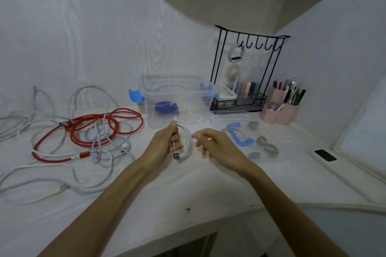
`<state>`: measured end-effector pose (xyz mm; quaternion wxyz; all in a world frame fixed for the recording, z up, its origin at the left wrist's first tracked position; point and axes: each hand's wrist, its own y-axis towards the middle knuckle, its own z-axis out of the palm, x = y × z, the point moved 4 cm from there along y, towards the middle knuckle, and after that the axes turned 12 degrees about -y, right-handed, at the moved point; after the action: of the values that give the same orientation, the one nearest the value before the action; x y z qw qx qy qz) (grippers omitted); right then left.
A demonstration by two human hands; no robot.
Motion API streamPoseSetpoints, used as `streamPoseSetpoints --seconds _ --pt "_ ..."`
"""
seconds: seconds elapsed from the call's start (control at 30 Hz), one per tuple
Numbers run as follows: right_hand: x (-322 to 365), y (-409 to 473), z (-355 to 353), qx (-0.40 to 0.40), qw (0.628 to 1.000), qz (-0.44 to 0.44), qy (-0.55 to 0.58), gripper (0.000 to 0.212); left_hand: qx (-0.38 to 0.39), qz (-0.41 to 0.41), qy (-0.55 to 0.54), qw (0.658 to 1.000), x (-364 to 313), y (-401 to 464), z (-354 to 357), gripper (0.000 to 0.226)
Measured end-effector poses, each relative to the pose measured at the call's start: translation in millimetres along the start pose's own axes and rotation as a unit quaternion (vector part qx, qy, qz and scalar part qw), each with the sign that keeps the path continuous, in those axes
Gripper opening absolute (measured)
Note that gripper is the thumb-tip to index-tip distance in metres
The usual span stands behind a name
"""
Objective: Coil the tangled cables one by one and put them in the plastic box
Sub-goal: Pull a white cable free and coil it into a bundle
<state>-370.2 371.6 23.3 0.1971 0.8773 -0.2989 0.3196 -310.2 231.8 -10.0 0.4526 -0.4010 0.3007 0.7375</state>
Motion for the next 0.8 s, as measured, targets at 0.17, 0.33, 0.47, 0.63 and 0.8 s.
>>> streamPoseSetpoints --seconds 0.17,0.33,0.47,0.63,0.8 --pt "-33.3 -5.8 -97.5 -0.101 0.979 0.076 -0.162 0.016 -0.051 -0.014 -0.129 0.990 -5.5 5.4 -11.7 0.038" --pt "-68.8 4.3 -132.5 0.035 0.908 0.165 -0.383 0.026 -0.051 -0.048 -0.119 0.990 4.6 5.7 -13.3 0.036" --pt "-79.0 10.8 -124.4 0.071 0.869 0.168 -0.460 0.034 -0.051 -0.063 -0.125 0.989 5.9 2.5 -15.3 0.037" --pt "-83.3 13.5 -123.8 -0.010 0.860 0.157 -0.485 0.017 -0.062 -0.061 -0.115 0.990 2.6 0.8 -18.1 0.037" --pt "-80.1 14.7 -129.7 -0.044 0.887 0.114 -0.446 0.021 -0.062 -0.071 -0.093 0.991 6.8 1.4 -18.3 0.038"
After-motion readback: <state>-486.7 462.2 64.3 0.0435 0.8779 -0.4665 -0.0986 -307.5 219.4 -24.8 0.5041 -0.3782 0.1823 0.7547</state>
